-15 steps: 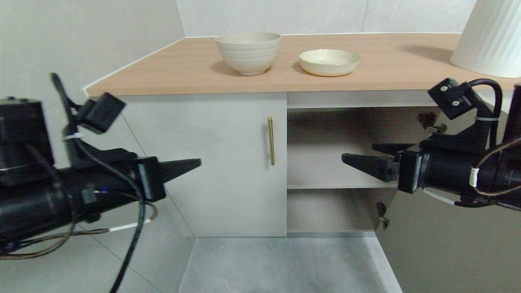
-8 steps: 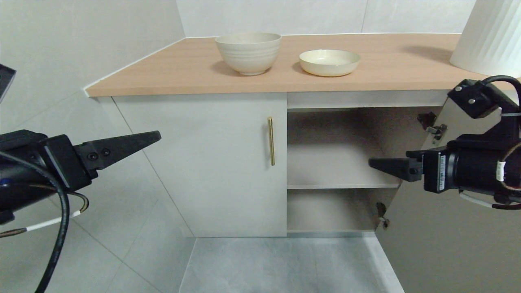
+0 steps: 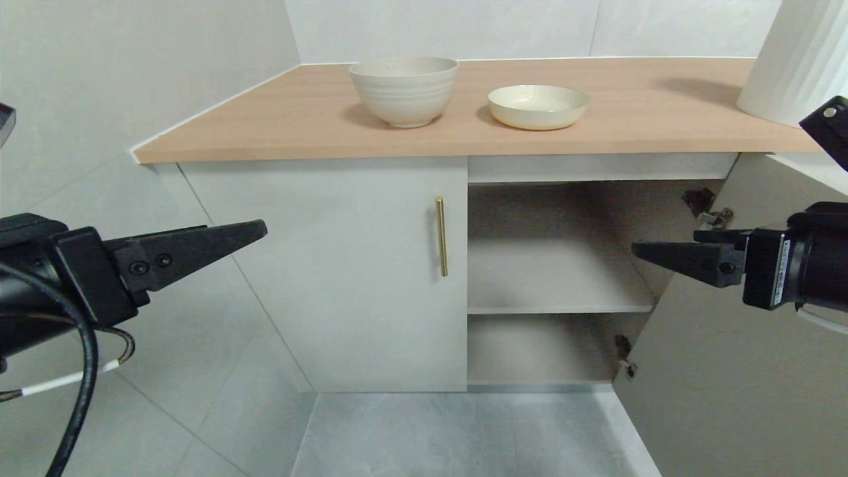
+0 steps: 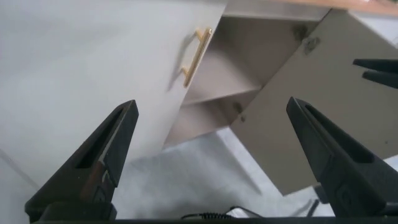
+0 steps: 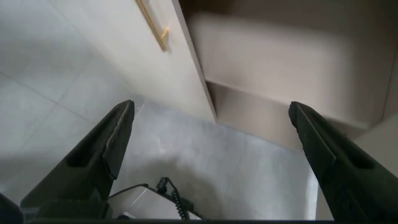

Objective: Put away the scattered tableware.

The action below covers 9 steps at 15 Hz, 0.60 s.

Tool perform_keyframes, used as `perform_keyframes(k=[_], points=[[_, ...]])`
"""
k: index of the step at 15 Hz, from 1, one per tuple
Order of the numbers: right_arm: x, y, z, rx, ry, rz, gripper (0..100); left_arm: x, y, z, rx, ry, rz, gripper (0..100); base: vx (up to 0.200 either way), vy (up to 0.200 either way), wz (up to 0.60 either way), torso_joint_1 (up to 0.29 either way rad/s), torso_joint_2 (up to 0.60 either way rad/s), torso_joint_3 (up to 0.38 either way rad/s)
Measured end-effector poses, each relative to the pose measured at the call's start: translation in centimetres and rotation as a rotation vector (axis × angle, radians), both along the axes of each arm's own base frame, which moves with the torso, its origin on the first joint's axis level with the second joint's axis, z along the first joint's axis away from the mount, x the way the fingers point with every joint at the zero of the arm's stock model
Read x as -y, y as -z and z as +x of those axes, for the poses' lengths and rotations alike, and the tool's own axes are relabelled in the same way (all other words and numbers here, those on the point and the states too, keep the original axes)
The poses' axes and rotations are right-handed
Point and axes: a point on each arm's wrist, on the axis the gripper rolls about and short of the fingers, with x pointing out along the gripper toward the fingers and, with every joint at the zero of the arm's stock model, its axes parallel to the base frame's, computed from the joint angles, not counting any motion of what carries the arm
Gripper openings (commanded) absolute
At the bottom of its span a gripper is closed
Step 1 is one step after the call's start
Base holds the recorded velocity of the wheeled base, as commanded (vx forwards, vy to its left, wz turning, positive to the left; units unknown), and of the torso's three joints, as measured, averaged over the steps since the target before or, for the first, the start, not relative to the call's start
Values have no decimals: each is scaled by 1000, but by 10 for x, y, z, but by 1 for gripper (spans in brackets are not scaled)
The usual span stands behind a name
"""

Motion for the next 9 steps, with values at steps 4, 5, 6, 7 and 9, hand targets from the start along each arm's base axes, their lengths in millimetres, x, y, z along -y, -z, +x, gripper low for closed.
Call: perform_keyframes(k=[4, 5, 6, 7, 9], points=[[-1, 0, -1, -1, -12, 0, 100, 0, -1, 1, 1, 1, 0, 100, 200, 0, 0, 2, 1, 5], [-1, 0, -2, -3, -17, 1, 100, 0, 0, 1, 0, 2, 0, 100, 0, 0, 0, 0, 0, 0], [-1, 0, -2, -2, -18, 1, 100, 1, 0, 1, -1, 2, 0, 100, 0, 0, 0, 0, 0, 0], [-1, 0, -3, -2, -21, 2, 100, 1, 0, 1, -2, 3, 0, 100, 0, 0, 0, 0, 0, 0], [-3, 2, -5, -12, -33, -4, 100, 1, 0, 1, -4, 2, 1, 100, 0, 0, 0, 0, 0, 0]])
